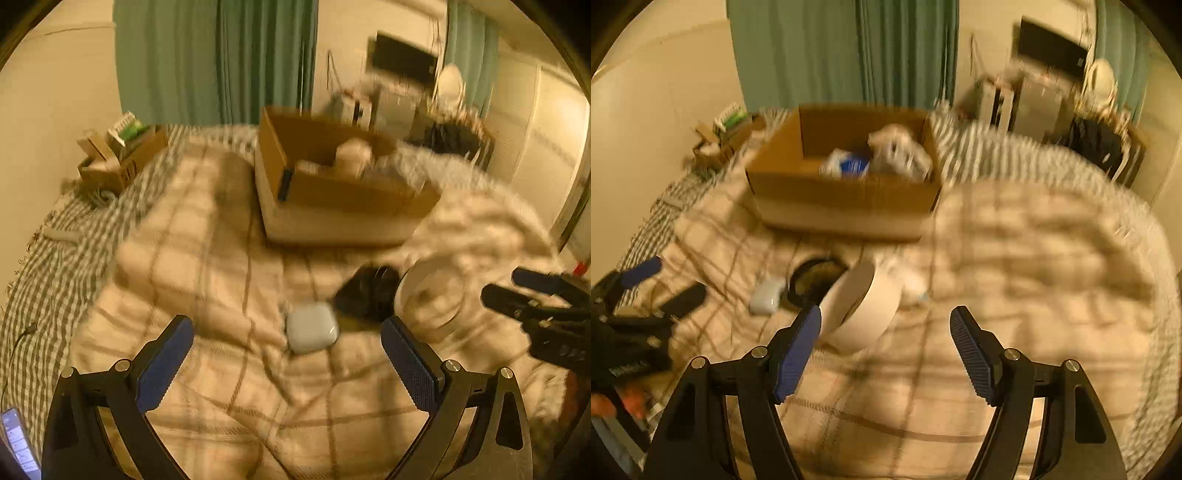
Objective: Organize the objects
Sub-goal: 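Grasp the white ring-shaped band by its rim with the right tool, then grasp the black cup-shaped holder by its rim with the left tool, then carry the white band and black holder into the box and release both, then grasp the light blue earbuds case with the left tool, then grasp the white plush toy with the right tool, then carry the earbuds case and plush toy into the box and release both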
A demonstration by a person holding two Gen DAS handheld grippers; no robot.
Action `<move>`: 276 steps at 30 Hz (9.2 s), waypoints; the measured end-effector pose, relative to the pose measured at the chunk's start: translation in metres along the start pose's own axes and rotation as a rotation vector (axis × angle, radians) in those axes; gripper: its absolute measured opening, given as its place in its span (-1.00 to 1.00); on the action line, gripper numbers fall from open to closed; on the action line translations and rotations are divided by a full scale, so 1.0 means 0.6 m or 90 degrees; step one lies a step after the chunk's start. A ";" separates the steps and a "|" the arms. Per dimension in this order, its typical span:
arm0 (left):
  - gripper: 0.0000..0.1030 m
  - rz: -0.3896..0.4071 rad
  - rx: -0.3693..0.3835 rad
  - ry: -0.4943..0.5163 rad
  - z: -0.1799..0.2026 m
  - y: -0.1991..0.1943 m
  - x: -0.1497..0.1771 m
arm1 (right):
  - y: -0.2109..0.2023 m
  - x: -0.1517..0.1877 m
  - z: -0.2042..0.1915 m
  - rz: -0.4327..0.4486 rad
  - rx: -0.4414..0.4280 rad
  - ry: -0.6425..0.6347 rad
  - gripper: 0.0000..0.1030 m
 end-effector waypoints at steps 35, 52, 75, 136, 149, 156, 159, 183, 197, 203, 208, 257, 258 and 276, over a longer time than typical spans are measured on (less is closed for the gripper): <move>0.99 -0.068 -0.031 0.053 0.105 0.122 -0.049 | -0.021 -0.035 0.076 0.025 0.042 0.041 -0.42; -0.71 -0.103 0.008 0.042 0.101 0.126 -0.021 | -0.009 -0.032 0.072 0.014 0.048 0.024 -0.42; -0.72 0.082 -0.002 0.053 0.077 -0.125 -0.203 | -0.210 -0.190 0.034 0.150 -0.003 -0.077 -0.42; 1.00 0.112 0.002 0.083 0.060 -0.204 -0.244 | -0.304 -0.246 0.037 0.192 0.028 -0.089 0.84; 1.00 0.058 -0.020 -0.038 0.005 -0.055 -0.101 | -0.112 -0.099 0.024 0.137 0.044 -0.024 0.87; 1.00 -0.013 -0.036 -0.061 -0.024 0.052 -0.030 | 0.006 -0.046 0.033 0.060 0.068 -0.045 0.87; 1.00 -0.050 -0.021 -0.076 -0.028 0.083 -0.007 | 0.041 -0.037 0.034 0.038 0.069 -0.046 0.87; -0.02 -0.116 0.069 -0.009 0.026 0.144 0.030 | 0.078 -0.029 0.013 0.000 0.083 -0.073 0.87; -0.03 -0.039 0.046 -0.014 0.009 0.067 -0.023 | 0.167 -0.060 0.018 -0.049 0.054 -0.042 0.87; -0.03 -0.057 0.038 -0.016 0.004 0.083 -0.017 | 0.215 -0.040 0.011 -0.100 0.051 -0.052 0.79; -0.03 -0.071 0.041 -0.015 0.007 0.091 -0.005 | 0.215 -0.030 0.007 -0.111 0.033 -0.064 0.19; -0.03 0.022 0.052 0.110 0.067 0.081 -0.441 | -0.034 -0.464 0.041 0.182 -0.051 -0.126 0.18; -0.02 0.016 0.052 0.107 0.065 0.096 -0.433 | -0.018 -0.465 0.038 0.177 -0.055 -0.129 0.18; 0.00 -0.038 0.062 0.112 0.051 0.243 -0.335 | 0.221 -0.393 0.030 0.114 -0.123 -0.055 0.38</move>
Point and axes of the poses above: each gripper's, at about its wrist camera, not at the fingertips, and y roughly the way its jaws point, z to its right, x to its underside, the point moved 5 cm from there along y, roughly the way its jaws point, and after that the axes turned 4 degrees about x, right-handed, at the moved point
